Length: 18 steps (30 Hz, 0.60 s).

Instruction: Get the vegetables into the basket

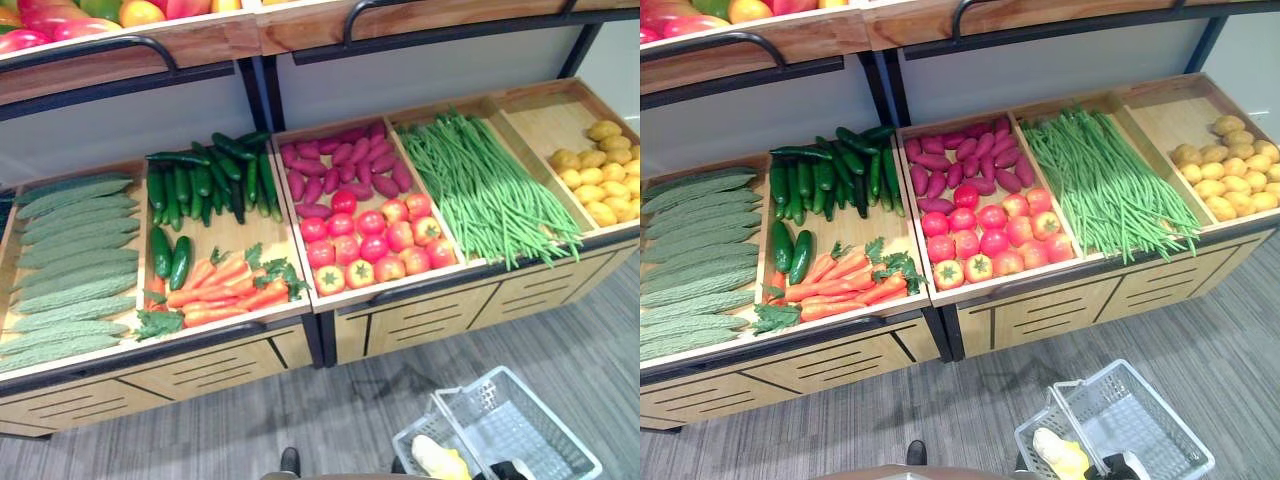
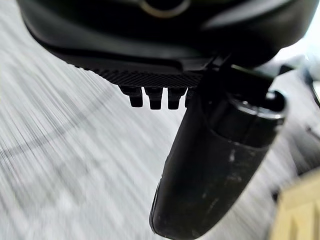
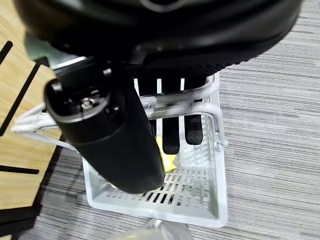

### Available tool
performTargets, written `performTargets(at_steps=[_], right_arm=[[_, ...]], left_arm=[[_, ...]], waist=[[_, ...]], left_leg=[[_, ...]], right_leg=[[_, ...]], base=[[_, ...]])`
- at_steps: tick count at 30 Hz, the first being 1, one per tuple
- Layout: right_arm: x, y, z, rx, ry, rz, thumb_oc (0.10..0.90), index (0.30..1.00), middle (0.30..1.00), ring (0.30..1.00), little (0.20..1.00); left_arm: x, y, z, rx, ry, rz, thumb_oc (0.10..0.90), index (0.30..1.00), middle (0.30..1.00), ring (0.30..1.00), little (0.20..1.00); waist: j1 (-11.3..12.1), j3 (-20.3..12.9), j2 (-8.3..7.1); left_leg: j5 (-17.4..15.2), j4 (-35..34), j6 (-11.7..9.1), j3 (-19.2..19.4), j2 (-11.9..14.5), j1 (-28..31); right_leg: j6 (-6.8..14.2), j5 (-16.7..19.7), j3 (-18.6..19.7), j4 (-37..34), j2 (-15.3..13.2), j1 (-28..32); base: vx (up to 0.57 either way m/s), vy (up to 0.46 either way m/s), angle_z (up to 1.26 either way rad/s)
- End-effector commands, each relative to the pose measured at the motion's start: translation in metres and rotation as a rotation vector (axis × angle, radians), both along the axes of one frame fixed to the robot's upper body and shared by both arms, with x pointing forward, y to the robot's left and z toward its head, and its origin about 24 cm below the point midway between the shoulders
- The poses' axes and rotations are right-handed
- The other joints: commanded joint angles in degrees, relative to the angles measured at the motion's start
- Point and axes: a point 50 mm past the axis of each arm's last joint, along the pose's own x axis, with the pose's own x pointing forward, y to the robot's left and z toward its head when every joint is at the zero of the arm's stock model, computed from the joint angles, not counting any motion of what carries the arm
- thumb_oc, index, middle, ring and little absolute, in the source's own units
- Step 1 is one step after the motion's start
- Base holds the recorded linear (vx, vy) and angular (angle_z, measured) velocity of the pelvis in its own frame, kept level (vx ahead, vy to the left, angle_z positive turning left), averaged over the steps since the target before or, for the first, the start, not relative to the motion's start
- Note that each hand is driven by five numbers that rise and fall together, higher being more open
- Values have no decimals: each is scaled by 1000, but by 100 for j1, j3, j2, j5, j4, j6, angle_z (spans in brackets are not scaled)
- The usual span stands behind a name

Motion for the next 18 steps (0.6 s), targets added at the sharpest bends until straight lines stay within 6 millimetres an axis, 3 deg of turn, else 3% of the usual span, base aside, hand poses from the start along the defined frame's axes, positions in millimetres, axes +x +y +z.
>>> performTargets(at_steps=[1, 4, 5, 6, 7, 8, 9, 10, 11, 13, 14, 15, 16, 17, 18], right_arm=[[27, 14, -1, 40, -103, 21, 400, 300, 300, 300, 300], [29, 14, 1, 36, -115, 56, 400, 300, 300, 300, 300], [43, -10, 13, 23, -107, 96, 400, 300, 300, 300, 300], [56, 11, 9, 33, -166, 151, 400, 300, 300, 300, 300], [57, 19, 7, 14, -191, 182, 400, 300, 300, 300, 300], [49, 19, 5, 11, -165, 201, 400, 300, 300, 300, 300], [49, 20, 5, 14, -166, 199, 400, 300, 300, 300, 300], [38, 16, 2, -1, -122, 156, 400, 300, 300, 300, 300], [37, 15, 3, -2, -122, 155, 400, 300, 300, 300, 300], [51, 12, 8, -32, -177, 145, 400, 300, 300, 300, 300], [54, 13, 8, -39, -186, 150, 400, 300, 300, 300, 300], [58, 15, 9, -44, -196, 162, 400, 300, 300, 300, 300], [58, 15, 9, -44, -195, 162, 400, 300, 300, 300, 300], [62, 16, 10, -45, -210, 163, 400, 300, 300, 300, 300], [65, 3, 16, -61, -211, 185, 400, 300, 300, 300, 300]], left_arm=[[18, 80, 44, 313, -13, 22, 900, 1000, 1000, 1000, 1000], [61, 127, 79, 508, -87, -111, 900, 1000, 1000, 1000, 1000], [138, 239, 270, 911, -194, -209, 900, 1000, 1000, 1000, 1000], [242, 181, 215, 969, -311, -529, 900, 1000, 1000, 1000, 1000], [289, 135, 246, 1274, -514, -504, 900, 1000, 1000, 1000, 1000], [283, 159, 264, 1245, -377, -668, 900, 1000, 1000, 1000, 1000], [284, 159, 265, 1248, -380, -671, 900, 1000, 1000, 1000, 1000], [253, 179, 254, 1215, -221, -600, 900, 1000, 1000, 1000, 1000], [253, 179, 254, 1214, -221, -601, 900, 1000, 1000, 1000, 1000], [295, 118, 213, 1179, -355, -854, 900, 1000, 1000, 1000, 1000], [304, 100, 209, 1207, -400, -883, 900, 1000, 1000, 1000, 1000], [323, 59, 202, 1216, -465, -1101, 900, 1000, 1000, 1000, 1000], [323, 59, 202, 1216, -465, -1101, 900, 1000, 1000, 1000, 1000], [334, 35, 200, 1230, -494, -1232, 900, 1000, 1000, 1000, 1000], [354, 66, 280, 1537, -384, -1386, 900, 1000, 1000, 1000, 1000]], waist=[[35, 448, -494], [-31, 439, -473], [-321, 385, -357], [-380, 390, -456], [-268, 380, -516], [-304, 351, -460], [-295, 339, -482], [-344, 391, -508], [-343, 386, -503], [-422, 518, -578], [-418, 521, -595], [-413, 575, -625], [-412, 576, -624], [-406, 614, -639], [-510, 593, -615]], left_leg=[[3, 11, -129, -9, 14, 13], [-6, 11, -142, 3, 13, 27], [-61, 11, -187, 125, 39, 109], [-57, 11, -192, 153, 29, 113], [-93, 11, -194, 155, 33, 133], [-63, 11, -185, 142, 28, 110], [-43, 11, -181, 137, 20, 78], [-47, 11, -194, 157, 18, 83], [-47, 11, -193, 156, 17, 79], [-43, 11, -191, 161, 24, 62], [-29, 11, -184, 161, 21, 27], [-26, 11, -176, 127, 17, -13], [-26, 11, -176, 127, 17, -12], [-25, 11, -172, 108, 15, -46], [-23, 11, -196, 167, 37, -39]], right_leg=[[452, 171, 34, -4, -520, 108], [475, 176, 40, -4, -531, 114], [527, 166, 100, -4, -511, 137], [537, 174, 117, -4, -532, 132], [558, 159, 139, -4, -529, 134], [559, 190, 140, -4, -532, 112], [558, 204, 138, -4, -539, 84], [568, 211, 156, -4, -541, 61], [569, 210, 155, -4, -542, 58], [561, 206, 180, -4, -537, 26], [554, 224, 185, -4, -544, -3], [544, 224, 170, -4, -547, -6], [544, 224, 170, -4, -547, -6], [536, 222, 161, -4, -547, -14], [560, 235, 203, -4, -544, -23]], base=[[19, 13, 8], [38, 20, 18], [70, 40, 14], [91, 24, 18], [22, 9, 24], [7, -9, 5], [-44, -5, -5], [-30, -4, -38], [-58, -1, -75], [-47, -2, -77], [-27, -10, -9], [-20, -5, 12], [-20, -5, 13], [2, 15, 14], [15, 41, 3]])
